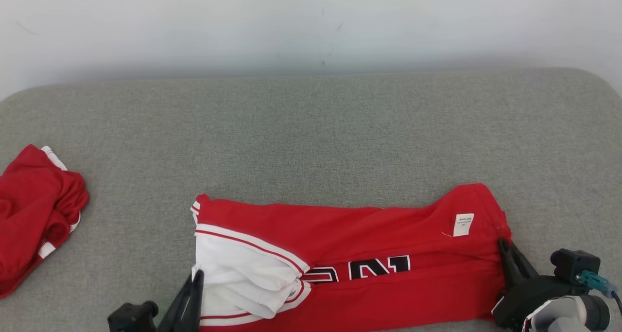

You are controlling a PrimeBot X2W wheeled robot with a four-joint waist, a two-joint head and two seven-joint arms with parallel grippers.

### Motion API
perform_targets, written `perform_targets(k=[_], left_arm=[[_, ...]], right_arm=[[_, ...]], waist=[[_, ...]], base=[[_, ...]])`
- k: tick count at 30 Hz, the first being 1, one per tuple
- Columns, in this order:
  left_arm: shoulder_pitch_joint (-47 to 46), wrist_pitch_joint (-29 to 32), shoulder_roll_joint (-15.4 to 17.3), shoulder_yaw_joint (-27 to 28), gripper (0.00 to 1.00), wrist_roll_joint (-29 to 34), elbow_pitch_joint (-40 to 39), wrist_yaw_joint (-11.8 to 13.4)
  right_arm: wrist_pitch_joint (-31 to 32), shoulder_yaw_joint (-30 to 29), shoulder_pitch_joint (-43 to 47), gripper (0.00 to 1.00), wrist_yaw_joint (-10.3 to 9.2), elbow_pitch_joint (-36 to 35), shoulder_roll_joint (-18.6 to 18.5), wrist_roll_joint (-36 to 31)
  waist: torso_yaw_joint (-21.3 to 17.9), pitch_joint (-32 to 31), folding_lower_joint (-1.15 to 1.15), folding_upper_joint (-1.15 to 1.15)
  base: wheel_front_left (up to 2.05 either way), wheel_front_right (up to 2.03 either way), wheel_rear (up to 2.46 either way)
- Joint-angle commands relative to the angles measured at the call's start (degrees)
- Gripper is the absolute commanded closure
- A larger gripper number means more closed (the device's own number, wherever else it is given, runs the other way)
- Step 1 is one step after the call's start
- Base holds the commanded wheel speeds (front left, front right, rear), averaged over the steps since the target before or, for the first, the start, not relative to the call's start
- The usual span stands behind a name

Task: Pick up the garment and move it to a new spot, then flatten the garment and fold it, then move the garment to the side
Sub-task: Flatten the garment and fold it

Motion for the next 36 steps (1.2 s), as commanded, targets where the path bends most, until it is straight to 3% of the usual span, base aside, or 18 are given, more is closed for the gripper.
perform_targets(k=[1, 9, 15, 27, 28, 29, 36], left_arm=[[-0.8, -0.1, -0.8, 1.2, 0.0, 0.8, -0.3, -0.2], [1.6, -0.1, -3.4, 11.0, 0.0, 9.4, -5.4, 0.3], [4.5, -0.1, -6.5, 18.0, 0.0, 17.6, -9.5, 0.1], [5.8, -0.1, -9.7, 24.1, 0.0, 21.6, -8.1, -1.8], [5.8, -0.1, -9.9, 24.4, 0.0, 21.8, -8.1, -2.0], [5.9, -0.1, -10.0, 24.7, 0.0, 21.9, -7.9, -2.1], [6.3, -0.1, -10.6, 25.6, 0.0, 23.7, -6.7, -2.5]], right_arm=[[-0.4, 0.2, -0.2, 0.0, -0.14, -0.5, -0.1, 0.2], [-0.7, -0.6, -0.1, 0.0, -0.14, -3.4, -1.2, -0.4], [2.4, -0.1, -2.0, 0.0, -0.14, 2.5, -0.6, -1.6], [6.9, 3.1, -3.6, 0.0, -0.14, 10.8, 1.5, 0.1], [7.1, 3.6, -3.7, 0.47, -0.14, 11.0, 1.7, 0.5], [7.1, 4.0, -3.7, 1.0, -0.13, 10.9, 1.9, 0.9], [6.0, 5.0, -4.9, 1.0, -0.15, 10.6, -0.5, 3.5]], waist=[[0.1, -0.2, 0.0, 0.01], [0.1, -1.3, 0.0, 0.01], [0.5, -1.8, 0.0, 0.01], [1.6, -1.9, 0.0, 0.01], [1.6, -2.0, 0.0, 0.01], [1.6, -2.0, 0.0, 0.01], [1.1, -2.7, 0.0, 0.01]], base=[[0.0, 0.0, 0.0], [0.0, 0.0, 0.0], [0.0, 0.0, 0.0], [0.0, 0.0, 0.0], [0.0, 0.0, 0.0], [0.0, 0.0, 0.0], [0.0, 0.0, 0.0]])
